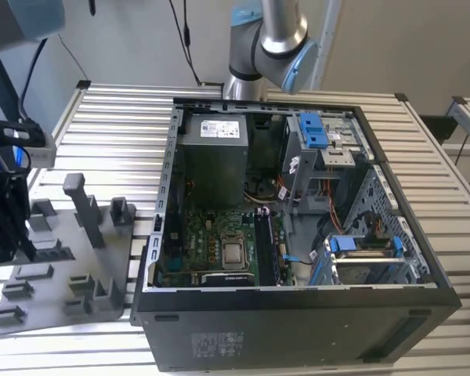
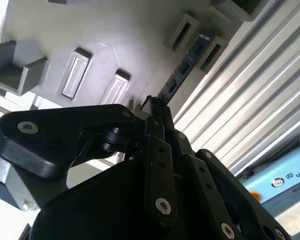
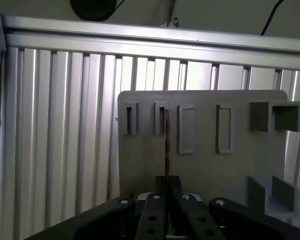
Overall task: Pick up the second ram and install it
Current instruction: 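Pick up the second ram and move it above second insertion slot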
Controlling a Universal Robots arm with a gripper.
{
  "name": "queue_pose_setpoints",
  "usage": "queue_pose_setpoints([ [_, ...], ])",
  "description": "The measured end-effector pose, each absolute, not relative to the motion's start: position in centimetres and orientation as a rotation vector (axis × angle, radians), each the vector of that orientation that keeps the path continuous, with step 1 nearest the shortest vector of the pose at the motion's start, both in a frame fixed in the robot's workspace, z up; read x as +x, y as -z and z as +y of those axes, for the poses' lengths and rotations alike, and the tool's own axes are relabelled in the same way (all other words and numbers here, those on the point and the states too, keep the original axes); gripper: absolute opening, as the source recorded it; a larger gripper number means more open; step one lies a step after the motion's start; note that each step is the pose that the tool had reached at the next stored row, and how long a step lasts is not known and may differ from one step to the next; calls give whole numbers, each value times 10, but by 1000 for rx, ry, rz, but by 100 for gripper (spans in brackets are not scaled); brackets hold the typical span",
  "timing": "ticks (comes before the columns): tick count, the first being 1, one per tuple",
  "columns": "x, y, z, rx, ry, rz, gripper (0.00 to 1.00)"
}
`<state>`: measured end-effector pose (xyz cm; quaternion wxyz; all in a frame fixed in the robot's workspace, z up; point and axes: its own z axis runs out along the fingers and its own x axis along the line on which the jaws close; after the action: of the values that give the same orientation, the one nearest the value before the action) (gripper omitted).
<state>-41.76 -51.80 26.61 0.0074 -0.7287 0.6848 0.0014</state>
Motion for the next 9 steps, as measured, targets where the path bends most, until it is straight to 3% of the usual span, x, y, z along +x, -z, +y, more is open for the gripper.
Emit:
queue_pose_setpoints([
  [9, -418, -283, -518, -2278, -4, 2142, 14],
])
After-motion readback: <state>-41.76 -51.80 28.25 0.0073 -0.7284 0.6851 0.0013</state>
